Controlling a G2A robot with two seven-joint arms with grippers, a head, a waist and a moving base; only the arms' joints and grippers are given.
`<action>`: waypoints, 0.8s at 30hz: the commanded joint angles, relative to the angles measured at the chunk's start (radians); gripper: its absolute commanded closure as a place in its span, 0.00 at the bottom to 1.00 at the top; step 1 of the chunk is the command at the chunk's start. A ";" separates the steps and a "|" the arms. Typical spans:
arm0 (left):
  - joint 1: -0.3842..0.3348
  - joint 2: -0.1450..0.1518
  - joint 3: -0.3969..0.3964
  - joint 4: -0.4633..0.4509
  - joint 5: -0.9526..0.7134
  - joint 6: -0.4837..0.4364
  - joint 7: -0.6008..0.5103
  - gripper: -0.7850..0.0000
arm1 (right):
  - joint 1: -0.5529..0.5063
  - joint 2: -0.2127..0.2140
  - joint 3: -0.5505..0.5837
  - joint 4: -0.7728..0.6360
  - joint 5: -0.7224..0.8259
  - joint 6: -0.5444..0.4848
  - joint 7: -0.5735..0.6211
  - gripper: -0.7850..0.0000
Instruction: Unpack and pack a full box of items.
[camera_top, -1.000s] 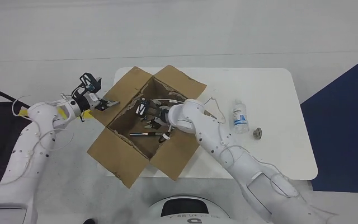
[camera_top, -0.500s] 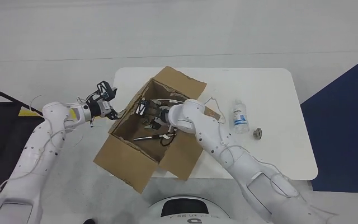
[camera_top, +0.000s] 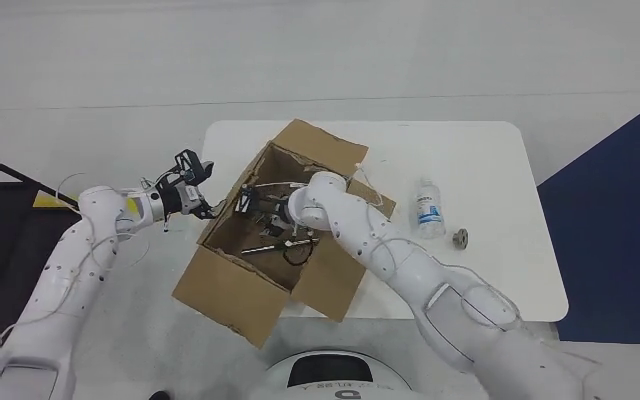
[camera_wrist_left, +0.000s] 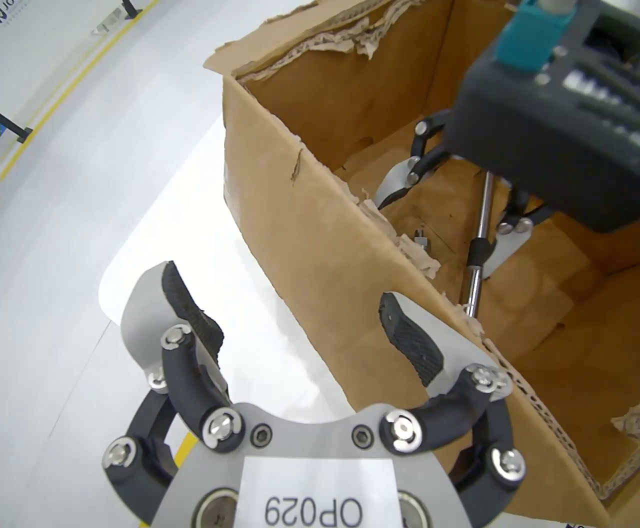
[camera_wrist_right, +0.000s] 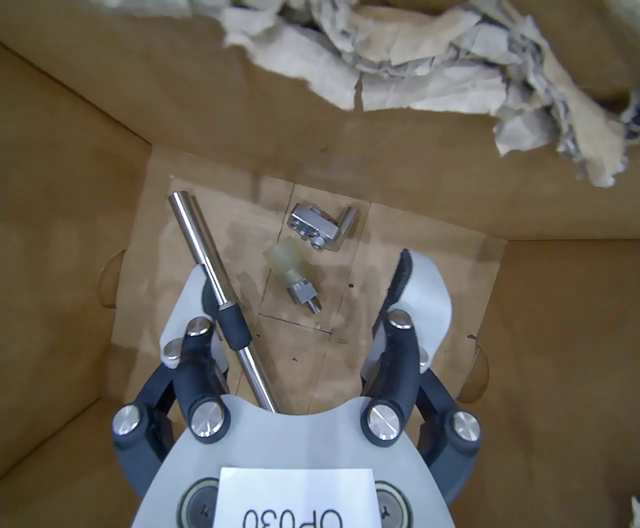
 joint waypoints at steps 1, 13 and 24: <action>0.003 -0.001 0.004 0.001 0.001 -0.001 -0.001 0.00 | 0.023 -0.019 -0.021 0.054 0.006 0.003 -0.002 0.49; -0.002 0.001 0.002 0.037 0.016 -0.016 0.031 0.00 | 0.114 -0.113 -0.097 0.289 0.057 -0.091 -0.008 0.22; -0.015 0.002 -0.011 0.069 -0.002 -0.016 0.046 0.00 | 0.142 -0.167 -0.135 0.391 0.043 -0.115 -0.057 0.52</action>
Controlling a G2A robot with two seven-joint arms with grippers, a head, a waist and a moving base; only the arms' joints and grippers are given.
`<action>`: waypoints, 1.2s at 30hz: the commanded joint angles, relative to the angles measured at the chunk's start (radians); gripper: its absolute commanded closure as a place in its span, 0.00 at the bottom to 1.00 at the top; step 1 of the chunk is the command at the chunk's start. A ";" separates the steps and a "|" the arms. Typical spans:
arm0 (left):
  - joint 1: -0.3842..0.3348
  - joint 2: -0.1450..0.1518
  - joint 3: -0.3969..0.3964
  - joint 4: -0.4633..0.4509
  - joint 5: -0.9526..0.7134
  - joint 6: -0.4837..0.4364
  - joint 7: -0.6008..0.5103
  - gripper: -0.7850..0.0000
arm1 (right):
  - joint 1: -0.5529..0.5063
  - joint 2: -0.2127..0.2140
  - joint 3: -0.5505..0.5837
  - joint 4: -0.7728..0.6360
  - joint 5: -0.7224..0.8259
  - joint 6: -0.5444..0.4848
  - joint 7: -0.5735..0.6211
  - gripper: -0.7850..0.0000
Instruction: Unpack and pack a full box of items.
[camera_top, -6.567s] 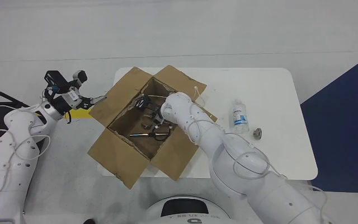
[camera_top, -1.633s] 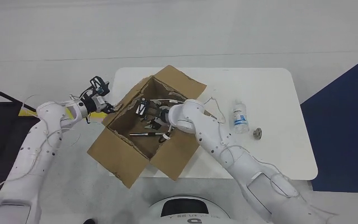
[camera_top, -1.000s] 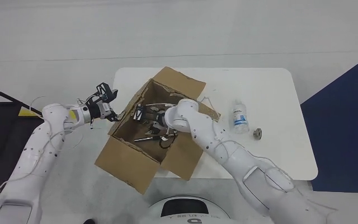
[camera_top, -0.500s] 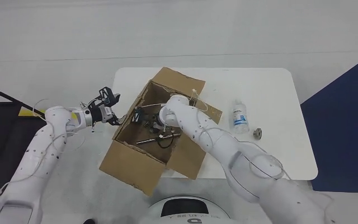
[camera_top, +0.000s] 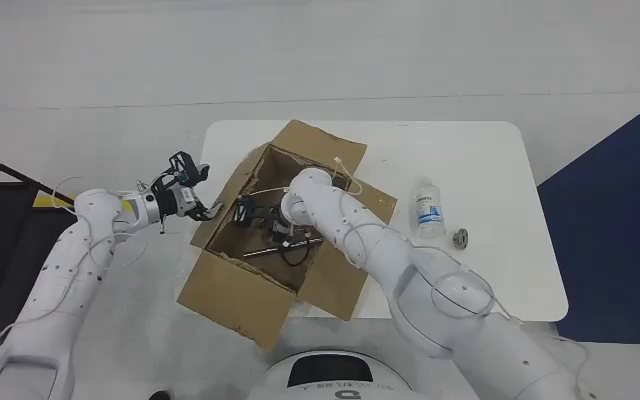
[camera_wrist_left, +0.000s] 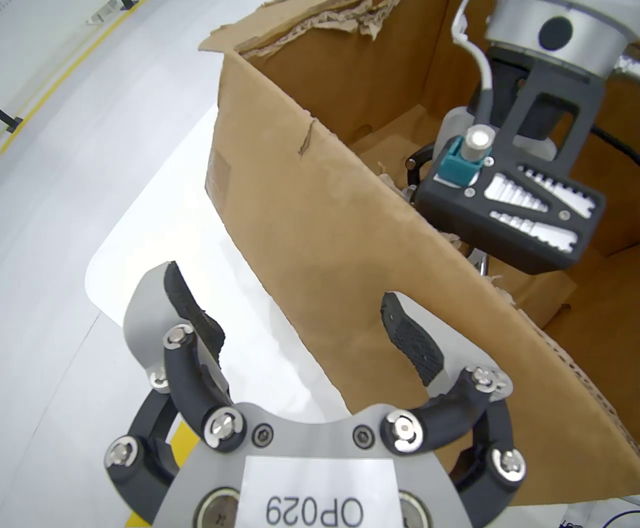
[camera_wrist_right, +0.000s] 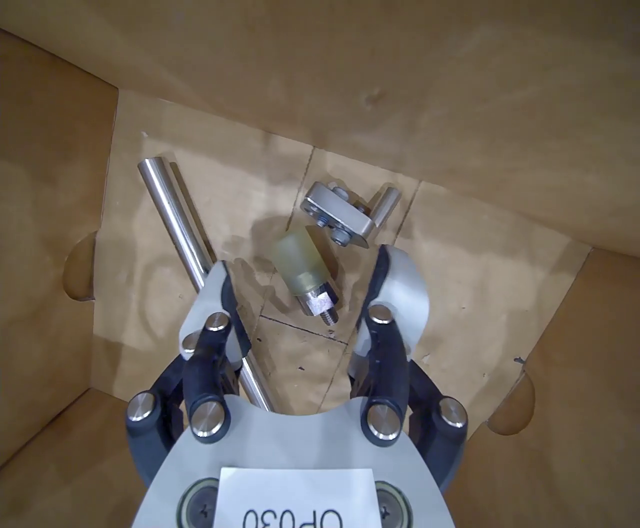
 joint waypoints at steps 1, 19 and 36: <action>-0.002 0.000 -0.002 0.006 -0.006 -0.001 0.000 0.00 | 0.003 -0.007 -0.005 0.014 -0.003 0.000 -0.006 0.56; 0.003 -0.001 -0.004 0.000 -0.038 -0.001 -0.018 0.00 | 0.047 -0.034 -0.008 0.102 -0.021 -0.012 -0.102 1.00; -0.001 0.001 -0.015 -0.029 -0.056 -0.011 -0.063 0.00 | -0.068 0.108 0.061 -0.246 -0.152 0.126 -0.110 1.00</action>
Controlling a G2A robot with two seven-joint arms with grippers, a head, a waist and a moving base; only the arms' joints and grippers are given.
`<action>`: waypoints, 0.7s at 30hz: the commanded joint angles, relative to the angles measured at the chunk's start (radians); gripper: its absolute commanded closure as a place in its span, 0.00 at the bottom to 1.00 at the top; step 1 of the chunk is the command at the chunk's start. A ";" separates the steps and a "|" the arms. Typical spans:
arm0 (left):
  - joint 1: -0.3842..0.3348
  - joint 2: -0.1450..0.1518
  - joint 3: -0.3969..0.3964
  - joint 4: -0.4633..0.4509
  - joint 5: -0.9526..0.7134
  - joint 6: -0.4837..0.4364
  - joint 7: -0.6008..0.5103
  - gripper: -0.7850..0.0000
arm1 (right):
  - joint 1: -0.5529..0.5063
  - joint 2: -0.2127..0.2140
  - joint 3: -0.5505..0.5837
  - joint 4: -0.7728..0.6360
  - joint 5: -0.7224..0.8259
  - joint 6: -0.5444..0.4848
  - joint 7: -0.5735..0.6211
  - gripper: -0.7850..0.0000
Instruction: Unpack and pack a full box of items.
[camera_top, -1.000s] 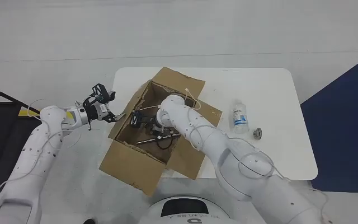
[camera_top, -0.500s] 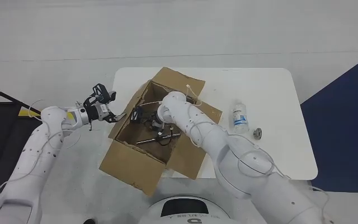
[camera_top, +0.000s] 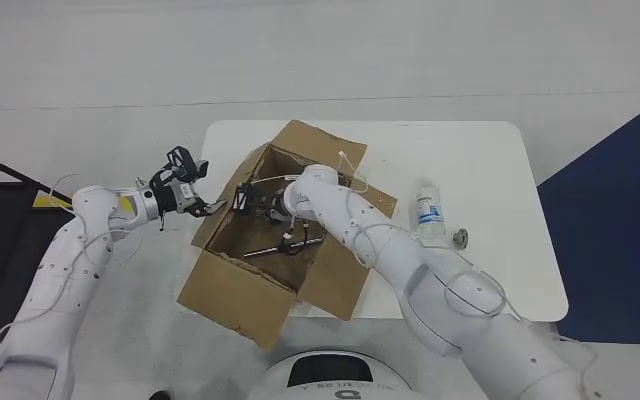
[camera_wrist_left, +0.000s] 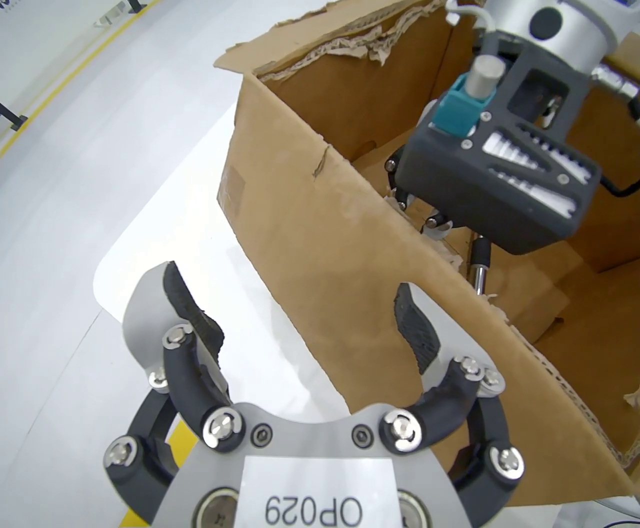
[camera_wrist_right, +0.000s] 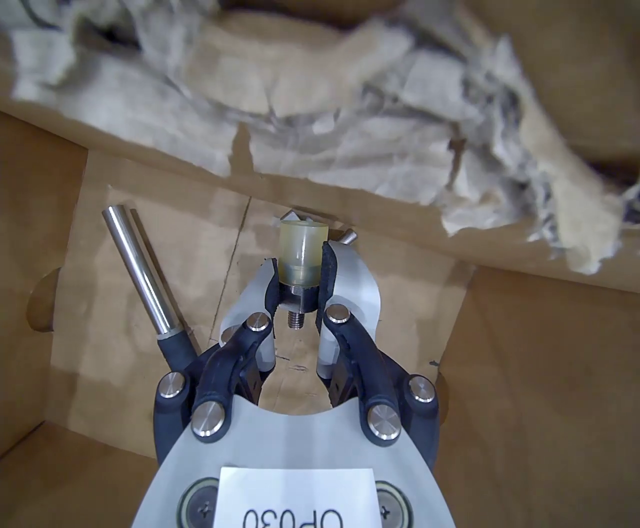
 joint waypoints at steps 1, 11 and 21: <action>-0.002 0.000 -0.001 -0.003 -0.001 -0.002 -0.001 0.00 | -0.044 0.031 0.024 -0.113 -0.024 0.043 0.045 1.00; -0.005 0.003 -0.016 -0.024 -0.027 -0.009 -0.013 0.00 | -0.270 0.159 0.181 -0.571 -0.135 0.122 0.234 1.00; -0.005 0.003 -0.016 -0.024 -0.027 -0.009 -0.013 0.00 | -0.293 0.175 0.249 -0.576 -0.094 0.120 0.147 1.00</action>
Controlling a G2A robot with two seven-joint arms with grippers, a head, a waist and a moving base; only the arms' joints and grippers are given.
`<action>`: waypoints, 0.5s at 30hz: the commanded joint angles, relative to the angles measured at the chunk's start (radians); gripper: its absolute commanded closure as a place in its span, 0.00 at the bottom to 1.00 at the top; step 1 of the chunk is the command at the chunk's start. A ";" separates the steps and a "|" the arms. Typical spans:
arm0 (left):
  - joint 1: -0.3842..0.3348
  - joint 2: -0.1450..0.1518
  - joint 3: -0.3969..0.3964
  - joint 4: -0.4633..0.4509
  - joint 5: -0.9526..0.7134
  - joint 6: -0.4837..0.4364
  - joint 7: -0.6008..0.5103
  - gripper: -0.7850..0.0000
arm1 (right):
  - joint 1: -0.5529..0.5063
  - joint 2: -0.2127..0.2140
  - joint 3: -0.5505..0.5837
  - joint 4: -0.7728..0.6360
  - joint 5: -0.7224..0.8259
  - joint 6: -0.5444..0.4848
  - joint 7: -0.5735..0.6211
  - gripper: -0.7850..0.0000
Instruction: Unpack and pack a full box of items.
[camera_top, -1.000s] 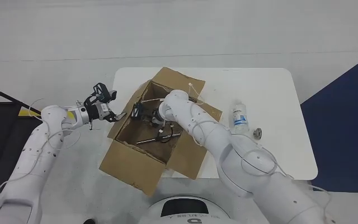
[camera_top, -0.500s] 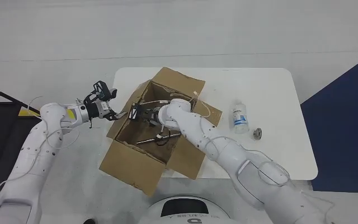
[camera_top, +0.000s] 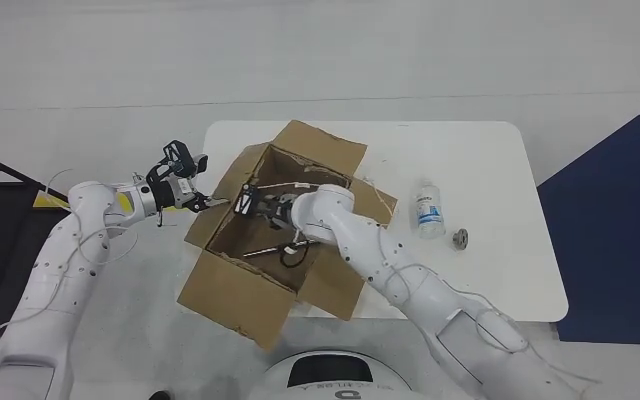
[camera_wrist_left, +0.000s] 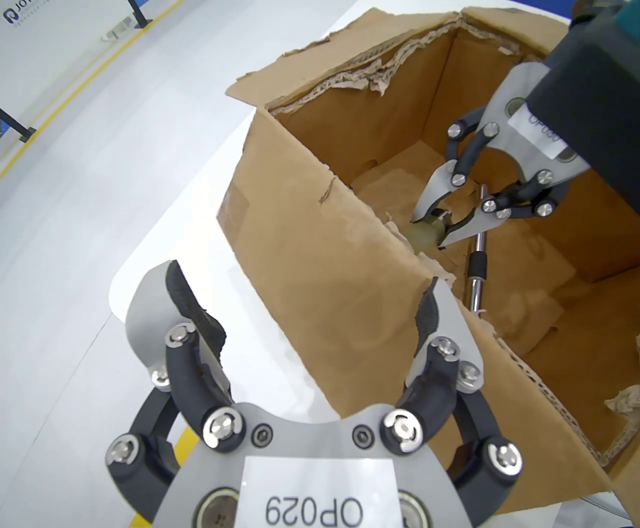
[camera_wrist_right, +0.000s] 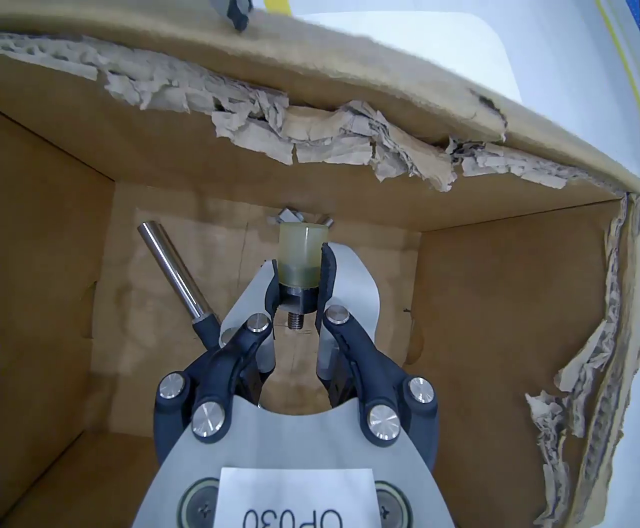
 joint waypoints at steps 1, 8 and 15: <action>0.000 0.000 0.000 0.000 0.000 0.000 0.000 0.00 | -0.027 0.019 0.057 -0.036 0.015 -0.031 -0.058 1.00; 0.000 0.000 0.000 0.000 0.000 0.000 0.000 0.00 | -0.368 0.139 0.392 -0.443 -0.052 -0.185 -0.222 1.00; 0.000 0.000 0.000 0.000 0.000 0.000 0.000 0.00 | -0.490 0.163 0.489 -0.556 -0.035 -0.221 -0.277 1.00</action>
